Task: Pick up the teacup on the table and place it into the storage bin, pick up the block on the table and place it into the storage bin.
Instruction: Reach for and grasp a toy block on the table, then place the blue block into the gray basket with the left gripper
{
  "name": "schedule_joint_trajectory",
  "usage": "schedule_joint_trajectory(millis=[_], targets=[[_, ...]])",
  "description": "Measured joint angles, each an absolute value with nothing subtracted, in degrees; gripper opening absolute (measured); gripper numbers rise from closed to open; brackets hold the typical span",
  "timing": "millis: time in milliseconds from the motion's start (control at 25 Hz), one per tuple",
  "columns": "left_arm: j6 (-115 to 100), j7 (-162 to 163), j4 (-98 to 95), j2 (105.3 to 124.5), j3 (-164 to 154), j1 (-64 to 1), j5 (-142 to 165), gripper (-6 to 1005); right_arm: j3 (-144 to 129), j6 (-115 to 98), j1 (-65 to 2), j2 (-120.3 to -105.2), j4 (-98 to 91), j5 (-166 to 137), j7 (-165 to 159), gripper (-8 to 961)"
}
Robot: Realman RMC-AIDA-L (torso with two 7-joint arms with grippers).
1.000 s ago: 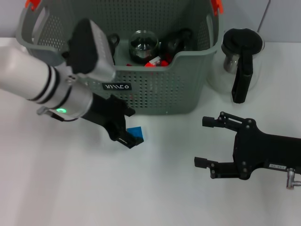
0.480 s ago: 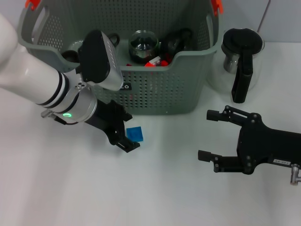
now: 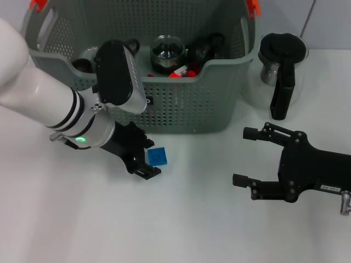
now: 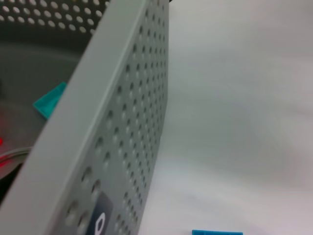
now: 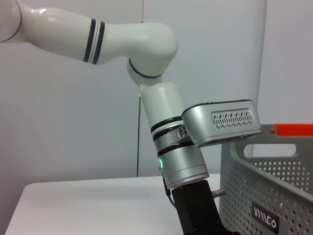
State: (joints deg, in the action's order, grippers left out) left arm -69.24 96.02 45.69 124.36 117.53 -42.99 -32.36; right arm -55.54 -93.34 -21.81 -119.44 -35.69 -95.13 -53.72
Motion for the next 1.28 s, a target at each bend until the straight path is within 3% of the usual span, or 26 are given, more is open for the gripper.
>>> schedule_joint_trajectory(millis=[520, 840, 1080, 1280], targets=[[-68.58, 97.7, 45.88, 124.5, 116.12, -43.24, -33.06, 620, -55.54, -93.34, -21.71, -119.45, -35.6, -95.19, -53.69, 944], [-68.56, 99.25, 46.18, 124.28, 115.94, -43.48, -32.91, 396, -55.52, -93.34, -21.71, -119.45, -35.59, -95.19, -53.69, 944], [-70.55, 99.41, 47.66, 124.26, 116.58, -43.11, -32.73, 396, -55.06, -93.37, -21.66, -119.44, -35.59, -95.18, -53.7, 945], [-88.61, 98.3, 60.44, 123.41, 126.87, -40.2, -33.69, 396, -54.92, -94.39, -21.65, -119.44, -35.59, -95.14, -53.7, 945]])
